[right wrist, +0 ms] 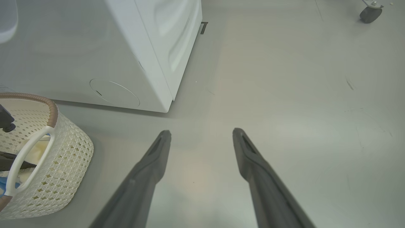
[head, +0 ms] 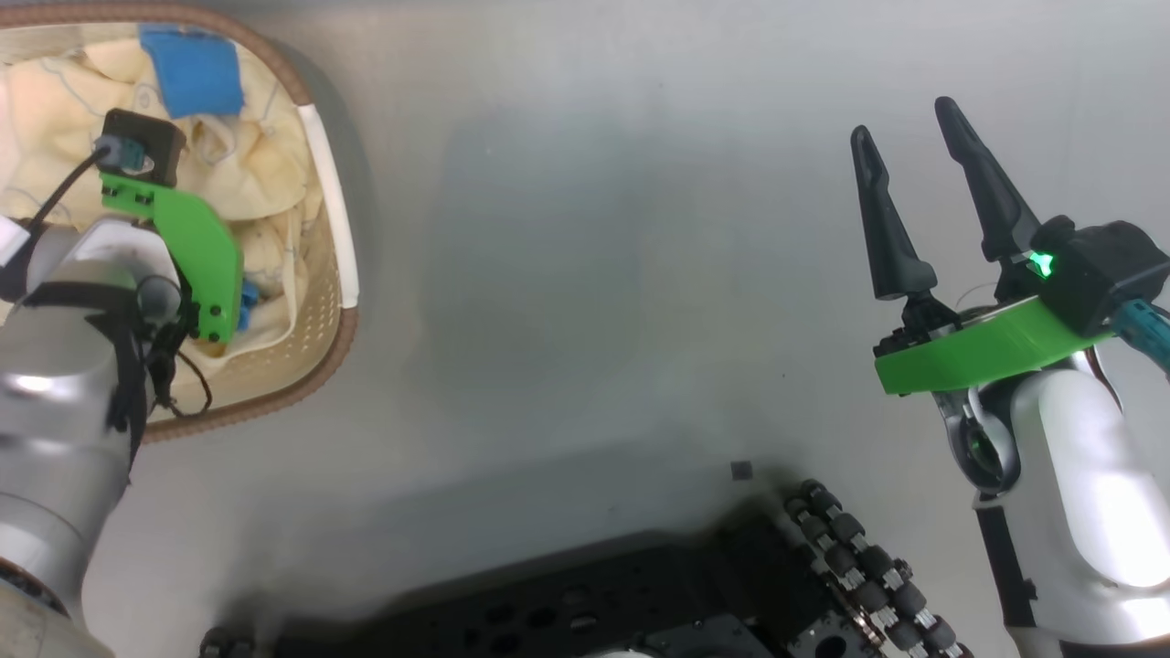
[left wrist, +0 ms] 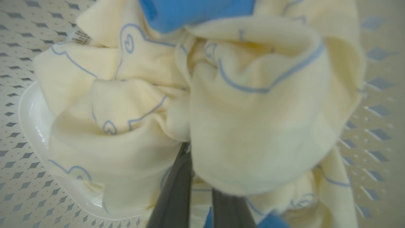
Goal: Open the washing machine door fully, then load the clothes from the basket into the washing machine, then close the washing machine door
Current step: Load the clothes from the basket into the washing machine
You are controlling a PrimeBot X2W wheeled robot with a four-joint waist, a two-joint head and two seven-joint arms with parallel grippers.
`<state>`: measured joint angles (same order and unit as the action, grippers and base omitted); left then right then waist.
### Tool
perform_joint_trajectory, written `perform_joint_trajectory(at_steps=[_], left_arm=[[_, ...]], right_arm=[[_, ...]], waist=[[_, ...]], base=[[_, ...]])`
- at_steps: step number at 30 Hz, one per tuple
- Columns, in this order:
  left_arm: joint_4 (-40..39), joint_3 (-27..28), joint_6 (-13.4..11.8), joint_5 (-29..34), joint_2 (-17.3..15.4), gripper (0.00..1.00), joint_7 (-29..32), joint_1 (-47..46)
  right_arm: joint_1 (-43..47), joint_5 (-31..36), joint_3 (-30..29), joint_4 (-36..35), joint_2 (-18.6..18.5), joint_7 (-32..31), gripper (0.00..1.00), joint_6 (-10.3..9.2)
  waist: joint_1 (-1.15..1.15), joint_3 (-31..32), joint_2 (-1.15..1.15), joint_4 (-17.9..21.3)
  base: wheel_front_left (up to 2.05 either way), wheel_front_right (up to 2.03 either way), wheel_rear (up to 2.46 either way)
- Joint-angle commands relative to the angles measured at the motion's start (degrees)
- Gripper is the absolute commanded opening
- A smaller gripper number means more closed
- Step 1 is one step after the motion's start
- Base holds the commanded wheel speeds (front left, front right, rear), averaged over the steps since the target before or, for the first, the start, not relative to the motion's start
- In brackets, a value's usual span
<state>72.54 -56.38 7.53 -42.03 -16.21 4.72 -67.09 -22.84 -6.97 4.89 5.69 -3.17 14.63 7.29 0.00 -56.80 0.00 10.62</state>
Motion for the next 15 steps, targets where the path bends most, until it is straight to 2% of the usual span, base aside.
perform_joint_trajectory(at_steps=[1,15], left_arm=[[0.4,0.4,0.0,-0.3,-1.6,0.0,-0.5,2.3],[0.5,1.0,0.0,-3.8,0.8,0.0,-8.4,9.7]], right_arm=[[1.3,0.2,0.6,-1.1,0.3,0.4,1.0,0.2],[1.8,0.7,-1.3,0.7,0.3,0.4,1.0,0.2]], waist=[[0.0,1.1,0.0,-0.5],[0.0,13.8,0.0,-4.7]], base=[[0.0,0.0,0.0],[0.0,0.0,0.0]])
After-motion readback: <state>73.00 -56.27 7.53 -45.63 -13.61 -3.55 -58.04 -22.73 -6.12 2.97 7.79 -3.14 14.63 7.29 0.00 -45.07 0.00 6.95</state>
